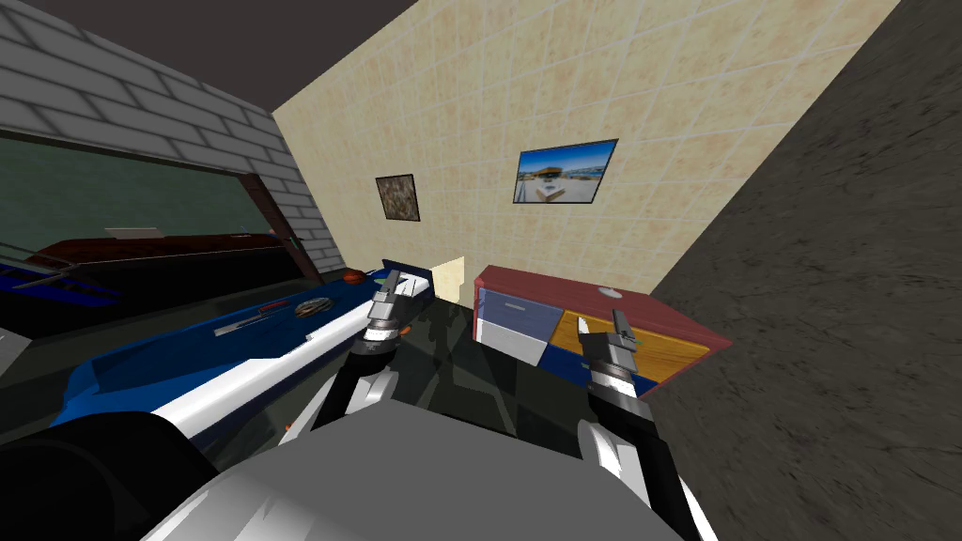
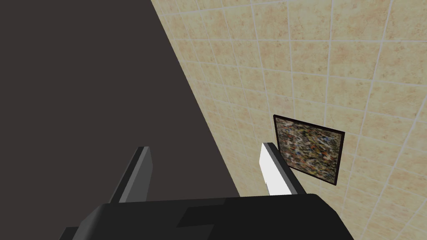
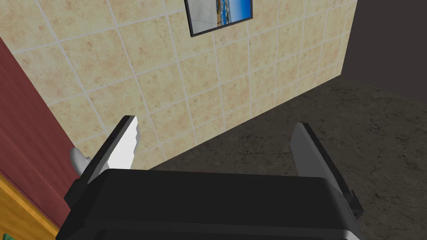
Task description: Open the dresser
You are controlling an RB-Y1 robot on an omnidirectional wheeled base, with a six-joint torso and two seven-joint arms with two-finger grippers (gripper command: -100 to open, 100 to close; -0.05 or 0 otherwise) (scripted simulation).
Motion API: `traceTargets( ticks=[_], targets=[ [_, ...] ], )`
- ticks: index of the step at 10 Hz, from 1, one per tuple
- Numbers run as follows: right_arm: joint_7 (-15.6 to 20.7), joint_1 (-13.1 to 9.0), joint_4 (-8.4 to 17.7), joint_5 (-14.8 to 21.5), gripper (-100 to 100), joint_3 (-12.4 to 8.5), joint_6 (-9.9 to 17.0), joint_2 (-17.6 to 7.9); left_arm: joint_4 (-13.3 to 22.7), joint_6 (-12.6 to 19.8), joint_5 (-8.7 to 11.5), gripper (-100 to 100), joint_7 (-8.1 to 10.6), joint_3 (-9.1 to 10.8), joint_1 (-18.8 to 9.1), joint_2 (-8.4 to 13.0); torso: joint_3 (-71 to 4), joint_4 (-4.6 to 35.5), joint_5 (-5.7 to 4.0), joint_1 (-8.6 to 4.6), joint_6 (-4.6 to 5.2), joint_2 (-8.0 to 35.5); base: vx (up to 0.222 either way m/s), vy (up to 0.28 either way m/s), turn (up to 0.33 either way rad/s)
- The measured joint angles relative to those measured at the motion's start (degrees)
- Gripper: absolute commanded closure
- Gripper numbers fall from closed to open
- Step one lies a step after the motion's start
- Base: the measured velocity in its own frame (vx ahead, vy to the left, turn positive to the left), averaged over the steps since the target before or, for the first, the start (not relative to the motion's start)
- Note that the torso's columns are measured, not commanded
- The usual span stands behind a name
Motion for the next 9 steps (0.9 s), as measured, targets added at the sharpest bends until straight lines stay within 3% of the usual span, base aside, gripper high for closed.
traceTargets(
  ticks=[2, 9],
  targets=[
    [0.0, 0.0, 0.0, 0.0, 0, 0.0, 0.0, 0.0, 0.0, 0.0, 0.0, 0, 0.0, 0.0, 0.0, 0.0, -12.0, 6.0, 0.0, 0.0, 0.0, 5.97, 0.0, 0.0, 0.0],
    [0.0, 0.0, -0.02, 0.0, 0, 0.0, -0.01, 0.0, -0.02, -0.01, 0.0, 0, 0.0, 0.0, 0.0, 0.0, -70.73, 35.37, 0.0, 0.0, 0.0, 35.39, 0.0, 0.0, 0.0]
  ],
)
